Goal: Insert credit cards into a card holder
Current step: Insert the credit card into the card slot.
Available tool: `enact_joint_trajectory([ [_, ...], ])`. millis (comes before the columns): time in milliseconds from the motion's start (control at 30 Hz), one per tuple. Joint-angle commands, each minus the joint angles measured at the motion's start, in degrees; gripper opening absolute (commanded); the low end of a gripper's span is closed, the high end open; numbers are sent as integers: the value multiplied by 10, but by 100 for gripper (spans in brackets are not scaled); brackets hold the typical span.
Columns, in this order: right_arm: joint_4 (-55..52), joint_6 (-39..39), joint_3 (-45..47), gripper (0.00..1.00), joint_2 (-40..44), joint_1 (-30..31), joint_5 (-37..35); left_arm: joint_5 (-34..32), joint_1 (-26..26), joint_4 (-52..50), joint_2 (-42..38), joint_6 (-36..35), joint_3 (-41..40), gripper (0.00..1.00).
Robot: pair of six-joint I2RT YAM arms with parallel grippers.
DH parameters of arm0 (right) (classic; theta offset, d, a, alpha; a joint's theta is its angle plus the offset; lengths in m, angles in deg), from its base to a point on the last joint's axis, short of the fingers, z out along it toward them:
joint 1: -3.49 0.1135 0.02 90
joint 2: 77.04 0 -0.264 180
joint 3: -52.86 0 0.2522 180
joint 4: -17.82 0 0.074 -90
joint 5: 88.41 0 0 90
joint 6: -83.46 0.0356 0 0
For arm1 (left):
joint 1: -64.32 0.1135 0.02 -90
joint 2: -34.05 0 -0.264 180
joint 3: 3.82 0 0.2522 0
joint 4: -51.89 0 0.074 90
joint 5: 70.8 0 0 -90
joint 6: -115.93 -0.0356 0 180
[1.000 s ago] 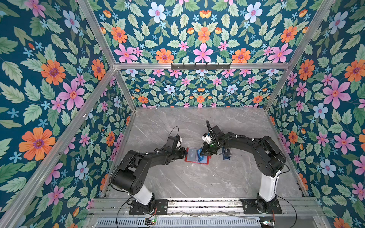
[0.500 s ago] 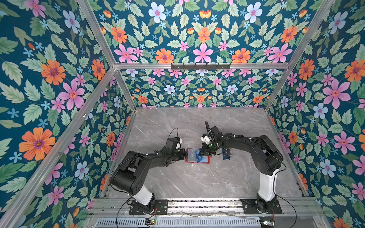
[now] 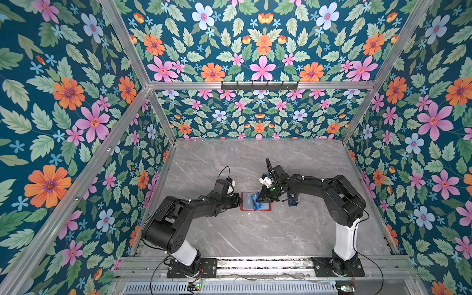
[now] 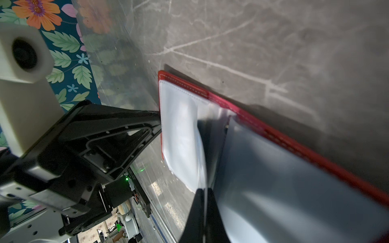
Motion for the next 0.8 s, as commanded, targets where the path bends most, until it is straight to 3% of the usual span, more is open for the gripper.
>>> enact_joint_trajectory([
  [0,5,13,8,0,4,-3,-26,-11,-1,-44,1,-3,-3,11],
  [767,72,50,27,0,-10,-14,3,-11,-1,-43,3,-2,-5,9],
])
